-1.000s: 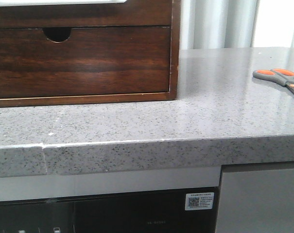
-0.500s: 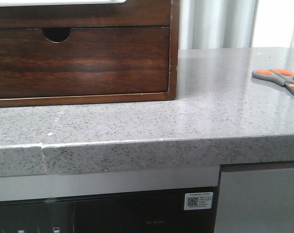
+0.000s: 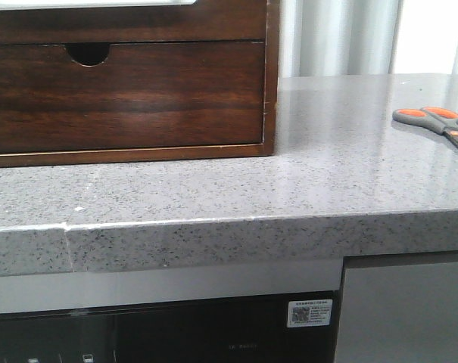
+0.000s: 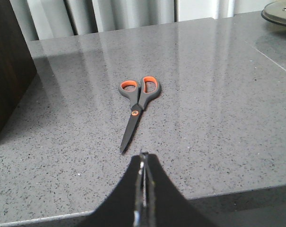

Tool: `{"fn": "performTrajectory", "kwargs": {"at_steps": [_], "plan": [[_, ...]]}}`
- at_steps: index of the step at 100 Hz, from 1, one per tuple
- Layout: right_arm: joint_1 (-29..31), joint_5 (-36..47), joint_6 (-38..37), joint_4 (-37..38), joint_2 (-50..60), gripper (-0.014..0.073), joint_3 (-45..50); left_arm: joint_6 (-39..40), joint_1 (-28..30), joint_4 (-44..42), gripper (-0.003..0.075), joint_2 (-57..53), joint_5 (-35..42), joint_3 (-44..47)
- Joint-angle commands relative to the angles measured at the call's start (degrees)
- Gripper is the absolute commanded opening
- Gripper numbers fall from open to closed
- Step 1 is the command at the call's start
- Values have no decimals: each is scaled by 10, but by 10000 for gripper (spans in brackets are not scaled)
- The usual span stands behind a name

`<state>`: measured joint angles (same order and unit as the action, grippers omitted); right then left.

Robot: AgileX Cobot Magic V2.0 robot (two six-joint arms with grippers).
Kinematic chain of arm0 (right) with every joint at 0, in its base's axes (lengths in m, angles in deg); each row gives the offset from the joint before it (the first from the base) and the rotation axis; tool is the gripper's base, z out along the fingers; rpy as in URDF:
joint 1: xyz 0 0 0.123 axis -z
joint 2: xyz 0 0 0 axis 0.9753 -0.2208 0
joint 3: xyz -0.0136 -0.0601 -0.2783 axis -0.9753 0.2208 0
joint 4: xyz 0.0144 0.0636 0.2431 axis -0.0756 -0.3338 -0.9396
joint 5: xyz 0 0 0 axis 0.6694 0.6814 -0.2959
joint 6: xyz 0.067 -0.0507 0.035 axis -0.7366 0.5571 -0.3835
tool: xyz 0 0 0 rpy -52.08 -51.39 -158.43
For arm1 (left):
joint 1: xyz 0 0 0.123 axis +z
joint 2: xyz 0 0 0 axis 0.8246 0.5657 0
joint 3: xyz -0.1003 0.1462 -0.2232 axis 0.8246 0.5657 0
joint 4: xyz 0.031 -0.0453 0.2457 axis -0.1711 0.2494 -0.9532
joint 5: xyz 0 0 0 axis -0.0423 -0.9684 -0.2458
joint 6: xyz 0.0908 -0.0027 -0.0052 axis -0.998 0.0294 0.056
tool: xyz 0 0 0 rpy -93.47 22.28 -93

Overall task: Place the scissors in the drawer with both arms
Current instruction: 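Grasp the white drawer handle with the left gripper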

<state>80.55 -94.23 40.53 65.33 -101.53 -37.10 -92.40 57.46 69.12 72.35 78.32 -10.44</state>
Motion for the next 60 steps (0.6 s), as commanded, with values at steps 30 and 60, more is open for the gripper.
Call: {"fn": "performTrajectory", "kwargs": {"at_steps": [30,60], "plan": [[0,26,2,1,-11,-66,-21,0,-43,-138,335,117,140,-20],[0,5,2,1,-11,-66,-21,-2,-198,-364,334,263,321,-36]]}}
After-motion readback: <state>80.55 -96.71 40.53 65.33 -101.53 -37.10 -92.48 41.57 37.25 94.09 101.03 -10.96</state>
